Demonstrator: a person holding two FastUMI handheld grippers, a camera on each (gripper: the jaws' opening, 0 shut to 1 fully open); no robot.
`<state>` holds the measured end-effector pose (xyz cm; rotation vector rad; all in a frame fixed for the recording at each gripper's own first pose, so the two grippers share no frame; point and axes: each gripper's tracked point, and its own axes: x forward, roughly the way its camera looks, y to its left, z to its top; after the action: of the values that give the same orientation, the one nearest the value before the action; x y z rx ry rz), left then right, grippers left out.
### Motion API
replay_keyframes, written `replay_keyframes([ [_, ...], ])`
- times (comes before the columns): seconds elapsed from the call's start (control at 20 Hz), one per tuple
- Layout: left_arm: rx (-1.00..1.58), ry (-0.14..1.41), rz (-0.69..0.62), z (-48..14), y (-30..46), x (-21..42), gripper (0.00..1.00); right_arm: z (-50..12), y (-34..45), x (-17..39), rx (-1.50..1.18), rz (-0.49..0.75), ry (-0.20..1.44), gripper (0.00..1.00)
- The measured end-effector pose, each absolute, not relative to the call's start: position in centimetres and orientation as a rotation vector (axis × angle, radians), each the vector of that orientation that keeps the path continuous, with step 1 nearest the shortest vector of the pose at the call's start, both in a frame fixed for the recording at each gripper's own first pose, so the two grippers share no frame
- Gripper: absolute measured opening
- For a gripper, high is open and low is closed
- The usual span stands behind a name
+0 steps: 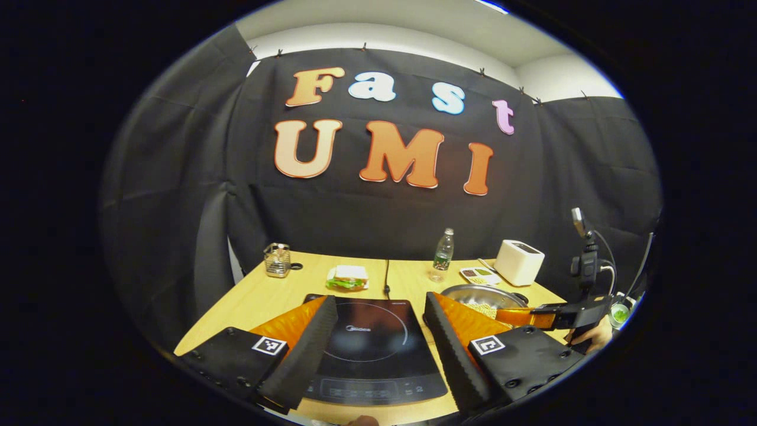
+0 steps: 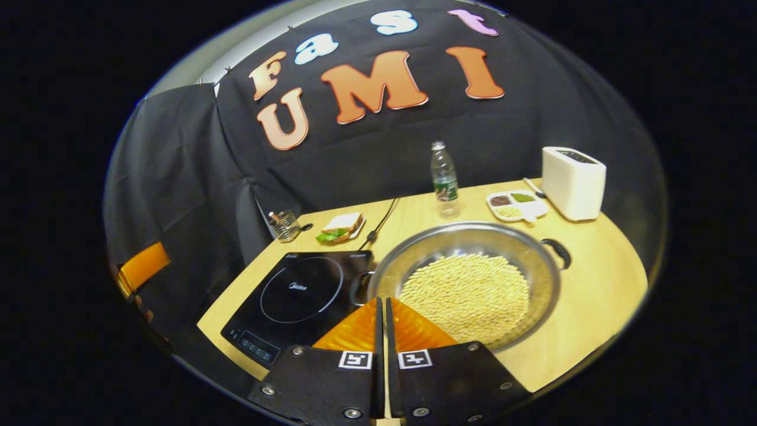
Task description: First push the handle of the pot to place it horizontally, then grasp the pot with both hands and set it on the induction cooktop.
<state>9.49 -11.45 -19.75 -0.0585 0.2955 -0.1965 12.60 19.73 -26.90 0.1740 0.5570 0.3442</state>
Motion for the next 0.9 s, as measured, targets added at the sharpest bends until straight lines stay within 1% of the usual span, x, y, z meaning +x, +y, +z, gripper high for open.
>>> replay_keyframes([
  [0.05,-0.063,0.302,-0.215,-20.2,-13.1,10.1,0.98,-26.6,17.8,12.8,0.175,0.314,0.545,0.04],
  [0.15,-0.066,0.303,-0.244,-20.9,-16.0,11.5,0.98,-26.2,14.3,13.0,0.184,0.253,0.533,0.03],
  [0.25,-0.055,0.313,-0.255,-22.2,-18.3,12.9,0.98,-26.1,11.1,13.3,0.181,0.2,0.521,0.11],
  [0.35,-0.043,0.331,-0.256,-24.0,-20.2,14.4,0.98,-26.2,8.3,13.6,0.184,0.156,0.512,0.11],
  [0.4,-0.033,0.342,-0.25,-25.1,-21.0,15.3,0.98,-26.3,7.4,13.9,0.185,0.147,0.507,0.14],
  [0.45,-0.015,0.351,-0.236,-26.1,-21.4,16.3,0.98,-26.4,6.4,14.2,0.182,0.132,0.5,0.22],
  [0.5,0.004,0.359,-0.226,-27.2,-22.0,17.1,0.98,-26.6,5.3,14.7,0.175,0.113,0.492,0.24],
  [0.55,0.019,0.373,-0.221,-28.5,-22.7,17.9,0.98,-27.0,4.3,15.2,0.167,0.096,0.486,0.31],
  [0.6,0.023,0.394,-0.222,-29.8,-23.3,18.4,0.98,-27.3,3.6,15.6,0.16,0.079,0.483,0.34],
  [0.65,0.019,0.423,-0.228,-31.0,-24.1,18.7,0.98,-27.7,3.1,16.2,0.152,0.07,0.478,0.43],
  [0.7,0.012,0.448,-0.241,-32.2,-25.1,18.9,0.98,-28.0,2.6,16.8,0.142,0.063,0.47,0.47],
  [0.75,0.012,0.469,-0.25,-33.2,-25.7,19.4,0.99,-28.3,2.1,17.4,0.126,0.053,0.465,0.59],
  [0.8,0.013,0.483,-0.25,-33.9,-25.9,19.7,0.98,-28.9,1.7,18.0,0.106,0.043,0.465,0.66],
  [0.85,0.016,0.489,-0.244,-34.4,-25.9,20.2,0.98,-29.4,1.4,18.7,0.093,0.039,0.464,0.78],
  [0.9,0.019,0.491,-0.233,-34.8,-26.0,20.6,0.98,-29.8,1.7,19.5,0.087,0.04,0.469,0.83],
])
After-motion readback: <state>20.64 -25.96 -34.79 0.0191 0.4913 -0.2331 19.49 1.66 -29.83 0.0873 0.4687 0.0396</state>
